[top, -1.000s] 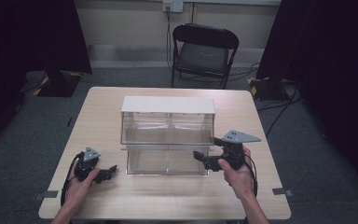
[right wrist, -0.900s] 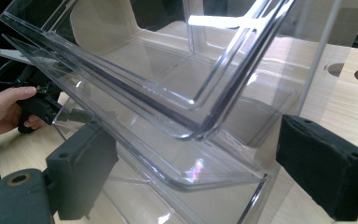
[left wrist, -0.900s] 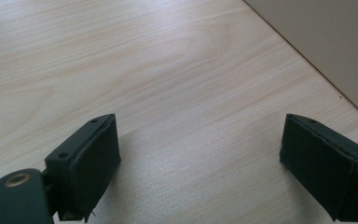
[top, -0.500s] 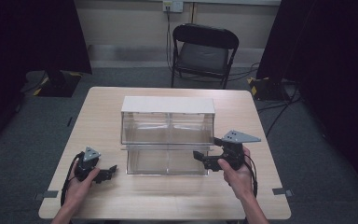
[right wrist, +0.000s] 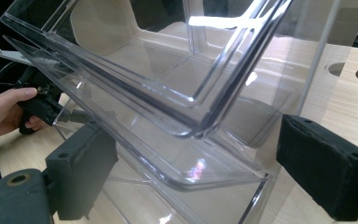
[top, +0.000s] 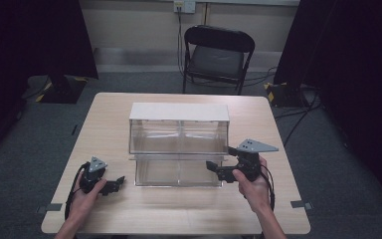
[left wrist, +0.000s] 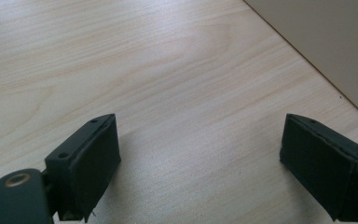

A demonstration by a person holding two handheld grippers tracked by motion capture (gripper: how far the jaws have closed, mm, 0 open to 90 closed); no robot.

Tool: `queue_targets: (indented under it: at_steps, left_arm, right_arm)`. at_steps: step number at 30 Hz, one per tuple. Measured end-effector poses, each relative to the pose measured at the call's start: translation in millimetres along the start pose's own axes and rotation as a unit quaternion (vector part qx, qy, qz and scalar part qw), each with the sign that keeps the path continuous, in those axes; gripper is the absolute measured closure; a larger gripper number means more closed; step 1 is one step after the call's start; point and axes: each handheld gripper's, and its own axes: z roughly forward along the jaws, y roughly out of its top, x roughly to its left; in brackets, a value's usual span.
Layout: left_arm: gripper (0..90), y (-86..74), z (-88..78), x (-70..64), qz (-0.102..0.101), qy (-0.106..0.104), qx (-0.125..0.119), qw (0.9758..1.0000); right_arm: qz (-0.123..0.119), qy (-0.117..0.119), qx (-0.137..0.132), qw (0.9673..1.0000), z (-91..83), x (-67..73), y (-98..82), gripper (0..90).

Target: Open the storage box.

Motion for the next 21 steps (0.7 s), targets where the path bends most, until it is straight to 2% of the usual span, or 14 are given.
queue_targets:
  at_steps: [21]
  left_arm:
    - [11.2,0.1,0.0,0.2,0.002,0.000,0.000,1.0000]
  right_arm:
    - [-0.002,-0.001,0.001,1.0000,0.1,0.0,0.2,12.0]
